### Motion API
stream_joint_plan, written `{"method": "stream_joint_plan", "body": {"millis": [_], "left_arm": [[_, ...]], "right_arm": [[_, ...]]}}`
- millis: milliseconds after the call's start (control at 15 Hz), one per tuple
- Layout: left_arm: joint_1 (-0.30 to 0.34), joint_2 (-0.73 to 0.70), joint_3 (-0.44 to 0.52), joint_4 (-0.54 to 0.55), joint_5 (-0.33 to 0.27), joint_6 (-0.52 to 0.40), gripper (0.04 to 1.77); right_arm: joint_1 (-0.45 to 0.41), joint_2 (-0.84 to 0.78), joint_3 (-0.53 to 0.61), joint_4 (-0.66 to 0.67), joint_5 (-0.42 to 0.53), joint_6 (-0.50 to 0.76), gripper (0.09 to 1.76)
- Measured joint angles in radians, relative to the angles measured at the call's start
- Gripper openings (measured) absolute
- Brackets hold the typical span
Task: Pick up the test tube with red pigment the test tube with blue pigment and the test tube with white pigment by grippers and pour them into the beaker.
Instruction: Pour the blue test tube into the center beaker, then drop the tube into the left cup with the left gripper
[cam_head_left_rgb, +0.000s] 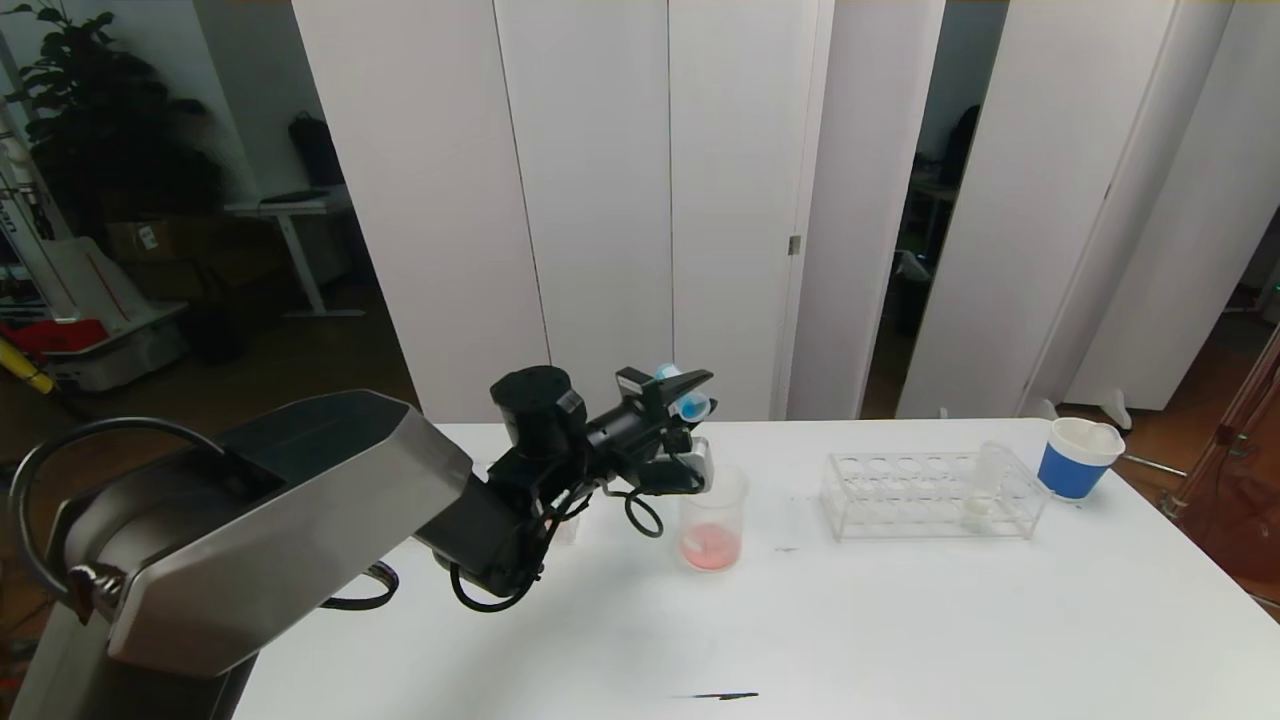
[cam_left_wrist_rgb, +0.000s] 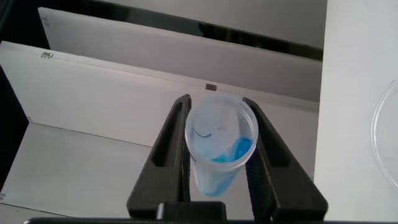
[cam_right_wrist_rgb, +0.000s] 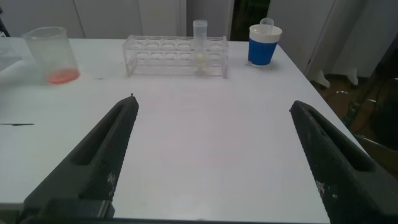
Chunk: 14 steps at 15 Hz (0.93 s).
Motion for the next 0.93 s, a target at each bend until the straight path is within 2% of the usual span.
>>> {"method": "stream_joint_plan", "body": {"millis": [267,933], "left_arm": [[0.002,0.021,-0.009,-0.035,0.009,0.040,0.58],[0.002,0.041,-0.028,-0.031,0.009,0.061,0.58]], "right_arm": [[0.000,0.000,0.000,0.000,0.000,0.000,1.75],[0.000,0.000,0.000,0.000,0.000,0.000,1.75]]}}
